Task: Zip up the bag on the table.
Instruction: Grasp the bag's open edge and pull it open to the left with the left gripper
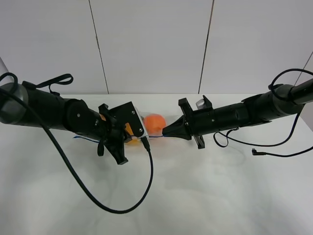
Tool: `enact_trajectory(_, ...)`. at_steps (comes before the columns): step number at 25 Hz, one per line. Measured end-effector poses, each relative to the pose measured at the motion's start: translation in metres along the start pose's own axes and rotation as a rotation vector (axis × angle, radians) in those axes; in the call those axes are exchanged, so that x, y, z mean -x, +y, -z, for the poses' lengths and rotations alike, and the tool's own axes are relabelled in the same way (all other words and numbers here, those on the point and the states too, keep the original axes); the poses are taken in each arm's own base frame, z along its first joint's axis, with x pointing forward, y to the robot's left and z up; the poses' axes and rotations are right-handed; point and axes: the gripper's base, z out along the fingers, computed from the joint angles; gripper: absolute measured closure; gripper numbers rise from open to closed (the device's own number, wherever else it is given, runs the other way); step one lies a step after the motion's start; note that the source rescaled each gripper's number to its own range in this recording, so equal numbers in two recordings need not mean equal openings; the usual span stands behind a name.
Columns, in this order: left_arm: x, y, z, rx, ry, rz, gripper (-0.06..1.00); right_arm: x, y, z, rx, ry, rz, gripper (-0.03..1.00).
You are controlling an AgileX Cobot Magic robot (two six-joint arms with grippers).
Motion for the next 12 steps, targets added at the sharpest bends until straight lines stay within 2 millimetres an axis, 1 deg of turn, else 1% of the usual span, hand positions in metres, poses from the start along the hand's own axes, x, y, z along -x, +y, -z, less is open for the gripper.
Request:
enact_trajectory(7,-0.027,0.028,0.002,0.045,0.051,0.085,0.94,0.003,-0.008,0.011,-0.026,0.002,0.005,0.97)
enact_trajectory(12,-0.046,0.044,0.005,0.076,0.083,0.138,0.94,0.004,-0.01,0.014,-0.032,0.004,0.004,0.97)
